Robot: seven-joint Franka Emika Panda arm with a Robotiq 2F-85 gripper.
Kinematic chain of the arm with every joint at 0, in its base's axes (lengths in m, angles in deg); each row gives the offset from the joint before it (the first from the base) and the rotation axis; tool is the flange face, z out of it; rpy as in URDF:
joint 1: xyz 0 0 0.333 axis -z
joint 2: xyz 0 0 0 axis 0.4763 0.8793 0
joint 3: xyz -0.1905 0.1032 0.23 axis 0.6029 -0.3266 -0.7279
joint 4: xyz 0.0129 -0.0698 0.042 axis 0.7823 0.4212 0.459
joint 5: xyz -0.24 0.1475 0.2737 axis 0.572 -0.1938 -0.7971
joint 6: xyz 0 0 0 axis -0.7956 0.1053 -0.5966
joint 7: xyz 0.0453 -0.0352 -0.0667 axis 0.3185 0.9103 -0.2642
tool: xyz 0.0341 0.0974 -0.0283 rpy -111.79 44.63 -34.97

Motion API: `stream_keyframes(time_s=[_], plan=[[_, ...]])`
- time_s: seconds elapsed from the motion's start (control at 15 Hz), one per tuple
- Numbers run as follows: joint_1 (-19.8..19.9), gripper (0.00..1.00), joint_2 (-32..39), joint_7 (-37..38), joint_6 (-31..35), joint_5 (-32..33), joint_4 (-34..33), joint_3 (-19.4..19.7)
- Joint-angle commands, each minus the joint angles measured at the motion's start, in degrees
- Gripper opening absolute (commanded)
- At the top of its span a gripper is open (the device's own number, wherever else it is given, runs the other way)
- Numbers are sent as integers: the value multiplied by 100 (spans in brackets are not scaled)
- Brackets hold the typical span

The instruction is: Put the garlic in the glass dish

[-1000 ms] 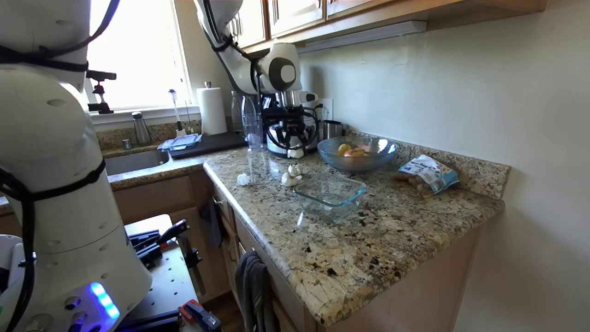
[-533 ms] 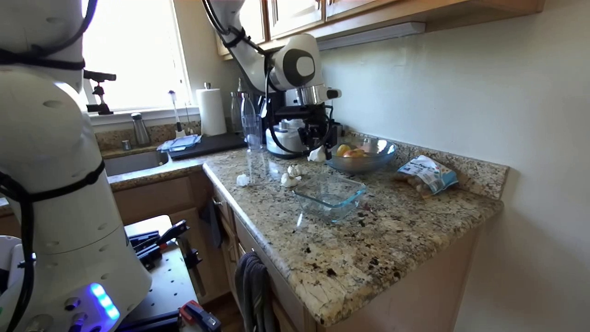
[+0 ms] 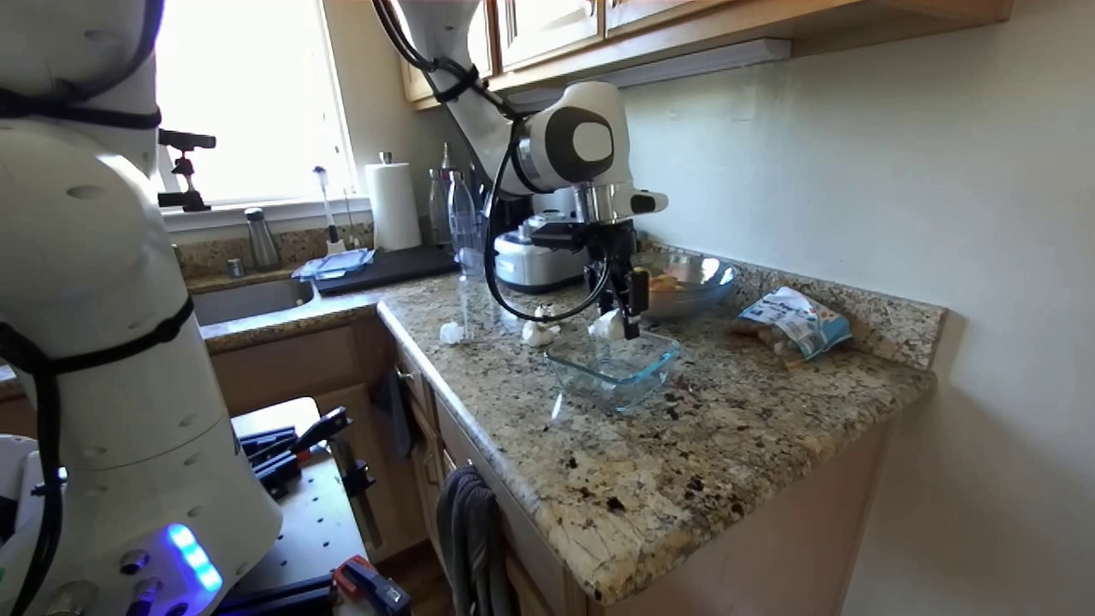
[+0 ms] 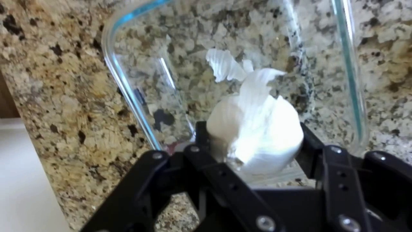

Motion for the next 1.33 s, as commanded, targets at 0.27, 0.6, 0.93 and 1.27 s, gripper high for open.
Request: stream_keyframes(time_s=[0.27, 0.6, 0.93, 1.27], plan=[[6, 40, 138, 538, 48, -189, 373, 15], [-148, 98, -174, 710, -35, -110, 444, -14], [-249, 100, -726, 588, -132, -339, 542, -343], [-369, 100, -789, 354, -242, -728, 321, -948]])
